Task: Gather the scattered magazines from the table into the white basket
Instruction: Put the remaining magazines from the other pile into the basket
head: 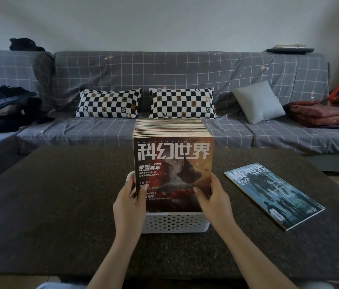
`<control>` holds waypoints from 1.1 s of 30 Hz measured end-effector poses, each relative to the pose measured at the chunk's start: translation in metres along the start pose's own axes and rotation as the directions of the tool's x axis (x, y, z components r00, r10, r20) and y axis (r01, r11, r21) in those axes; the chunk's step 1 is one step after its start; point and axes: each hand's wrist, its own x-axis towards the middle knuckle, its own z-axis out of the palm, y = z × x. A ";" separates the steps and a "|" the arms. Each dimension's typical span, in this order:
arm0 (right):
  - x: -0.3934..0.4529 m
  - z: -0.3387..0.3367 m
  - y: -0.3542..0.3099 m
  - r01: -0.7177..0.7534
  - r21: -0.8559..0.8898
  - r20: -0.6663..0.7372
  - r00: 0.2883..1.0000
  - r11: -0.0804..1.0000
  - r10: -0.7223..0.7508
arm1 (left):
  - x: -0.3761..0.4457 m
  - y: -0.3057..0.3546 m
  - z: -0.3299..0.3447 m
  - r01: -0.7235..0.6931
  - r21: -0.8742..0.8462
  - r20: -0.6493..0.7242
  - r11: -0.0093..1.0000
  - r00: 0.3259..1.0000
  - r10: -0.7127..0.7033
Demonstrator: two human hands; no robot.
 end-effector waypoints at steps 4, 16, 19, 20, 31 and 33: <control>-0.008 -0.006 0.003 0.019 0.045 -0.065 0.998 0.999 -0.016 | -0.012 0.001 0.003 0.047 -0.040 -0.172 0.998 0.984 -0.054; -0.019 -0.063 0.034 0.040 0.004 -0.188 0.981 0.999 -0.039 | -0.057 0.054 0.069 -0.187 -0.122 0.095 0.975 0.975 0.199; -0.018 -0.086 0.051 0.017 -0.013 -0.229 0.973 1.000 -0.020 | -0.069 0.069 0.097 -0.179 -0.173 0.200 0.969 0.956 0.212; -0.017 -0.095 0.058 0.005 -0.026 -0.244 0.970 1.000 -0.011 | -0.074 0.073 0.108 -0.165 -0.186 0.243 0.969 0.947 0.208; 0.012 -0.175 0.159 -0.262 -0.257 -0.342 0.925 0.930 0.166 | -0.103 0.096 0.246 0.201 -0.140 0.578 0.970 0.812 -0.085; 0.020 -0.183 0.172 -0.291 -0.315 -0.346 0.921 0.903 0.176 | -0.104 0.095 0.266 0.273 -0.104 0.598 0.956 0.786 -0.159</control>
